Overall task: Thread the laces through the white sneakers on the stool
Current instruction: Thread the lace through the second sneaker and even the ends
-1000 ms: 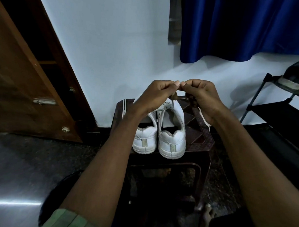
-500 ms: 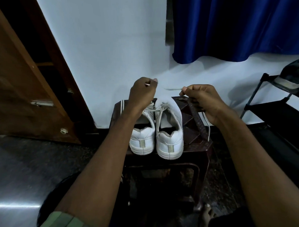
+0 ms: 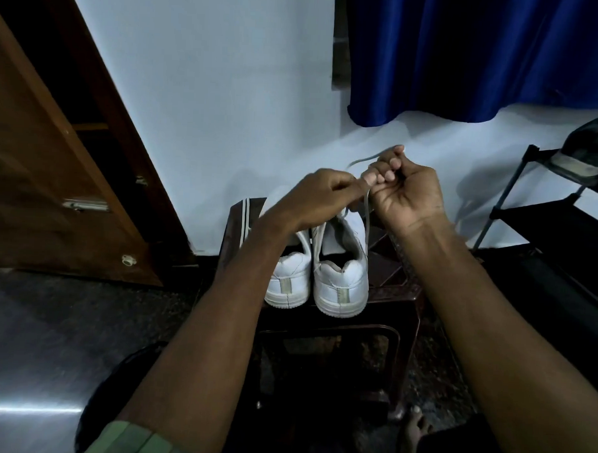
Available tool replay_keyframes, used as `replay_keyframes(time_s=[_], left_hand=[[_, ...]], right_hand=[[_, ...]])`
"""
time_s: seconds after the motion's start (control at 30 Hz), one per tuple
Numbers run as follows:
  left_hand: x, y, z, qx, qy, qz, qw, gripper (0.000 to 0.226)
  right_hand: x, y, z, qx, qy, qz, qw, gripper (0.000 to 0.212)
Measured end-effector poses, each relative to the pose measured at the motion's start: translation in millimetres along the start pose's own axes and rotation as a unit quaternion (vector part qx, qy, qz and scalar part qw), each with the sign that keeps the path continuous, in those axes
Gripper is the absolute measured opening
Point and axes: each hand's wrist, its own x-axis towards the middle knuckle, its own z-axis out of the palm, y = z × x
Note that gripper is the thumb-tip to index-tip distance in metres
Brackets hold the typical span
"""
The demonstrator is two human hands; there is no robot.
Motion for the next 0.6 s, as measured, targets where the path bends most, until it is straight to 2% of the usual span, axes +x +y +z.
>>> replay_keyframes(time_s=[0.07, 0.17, 0.33, 0.43, 0.5, 0.57, 0.6], left_hand=[[-0.4, -3.4, 3.7, -0.023, -0.047, -0.018, 0.998, 0.079], [-5.8, -1.1, -2.7, -0.078, -0.069, -0.015, 0.994, 0.045], [-9.6, -10.2, -29.2, -0.154, -0.024, -0.032, 0.987, 0.035], [-11.4, -21.1, -41.5, -0.086, 0.032, -0.054, 0.994, 0.033], [-12.6, -26.4, -43.8, -0.026, 0.074, -0.058, 0.995, 0.029], [-13.7, -26.6, -42.5, -0.008, 0.094, -0.042, 0.995, 0.024], [-14.2, -25.2, -40.8, -0.010, 0.099, -0.034, 0.994, 0.022]], right_hand=[[1.3, 2.5, -0.8, 0.002, 0.002, -0.005, 1.000, 0.035], [2.4, 2.9, -2.2, -0.012, 0.003, -0.017, 1.000, 0.034], [3.0, -6.7, -7.2, -0.036, 0.053, -0.045, 0.997, 0.036], [5.5, -15.7, -13.9, -0.104, 0.100, -0.052, 0.988, 0.035], [4.7, -14.9, -15.9, -0.251, 0.171, -0.062, 0.951, 0.025], [4.5, -9.5, -20.8, -0.438, 0.258, -0.057, 0.859, 0.004], [3.5, -5.1, -25.2, -0.507, 0.282, -0.053, 0.813, 0.024]])
